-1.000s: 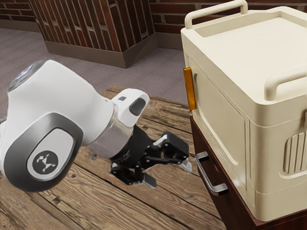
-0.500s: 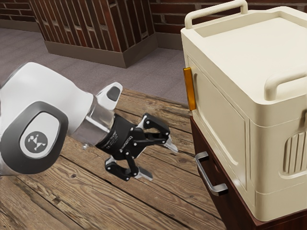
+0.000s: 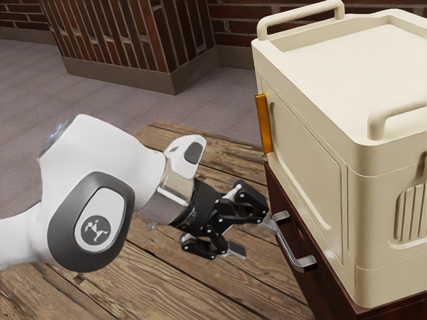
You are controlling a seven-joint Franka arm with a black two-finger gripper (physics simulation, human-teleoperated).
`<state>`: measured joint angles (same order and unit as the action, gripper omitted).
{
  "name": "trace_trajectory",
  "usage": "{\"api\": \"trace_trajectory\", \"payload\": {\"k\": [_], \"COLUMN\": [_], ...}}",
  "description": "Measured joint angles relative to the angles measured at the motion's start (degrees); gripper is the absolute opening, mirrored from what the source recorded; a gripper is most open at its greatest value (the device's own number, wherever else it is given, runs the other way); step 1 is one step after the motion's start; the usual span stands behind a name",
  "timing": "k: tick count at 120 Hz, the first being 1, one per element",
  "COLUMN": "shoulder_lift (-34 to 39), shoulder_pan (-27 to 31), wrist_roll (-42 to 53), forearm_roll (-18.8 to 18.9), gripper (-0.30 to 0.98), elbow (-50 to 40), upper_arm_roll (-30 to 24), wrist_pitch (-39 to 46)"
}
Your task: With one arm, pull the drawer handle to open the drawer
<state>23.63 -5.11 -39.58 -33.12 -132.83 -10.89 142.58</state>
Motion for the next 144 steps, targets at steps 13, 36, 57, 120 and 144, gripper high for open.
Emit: {"api": "trace_trajectory", "payload": {"k": [13, 36, 57, 120, 144], "shoulder_lift": [-1.0, -1.7, -1.8, -3.9, -7.1], "shoulder_pan": [-0.6, -1.1, -1.3, -1.8, -1.9], "wrist_roll": [0.8, 1.9, 2.7, 3.0, 2.7], "forearm_roll": [-0.1, -0.3, -0.4, -0.4, -0.3], "gripper": [0.45, 0.42, 0.39, 0.3, 0.31], "elbow": [0.0, -0.8, -1.4, -0.2, 0.1], "upper_arm_roll": [0.0, -0.1, -0.1, -0.1, -0.4], "wrist_pitch": [2.6, 4.6, 4.9, 4.4, 8.3]}}
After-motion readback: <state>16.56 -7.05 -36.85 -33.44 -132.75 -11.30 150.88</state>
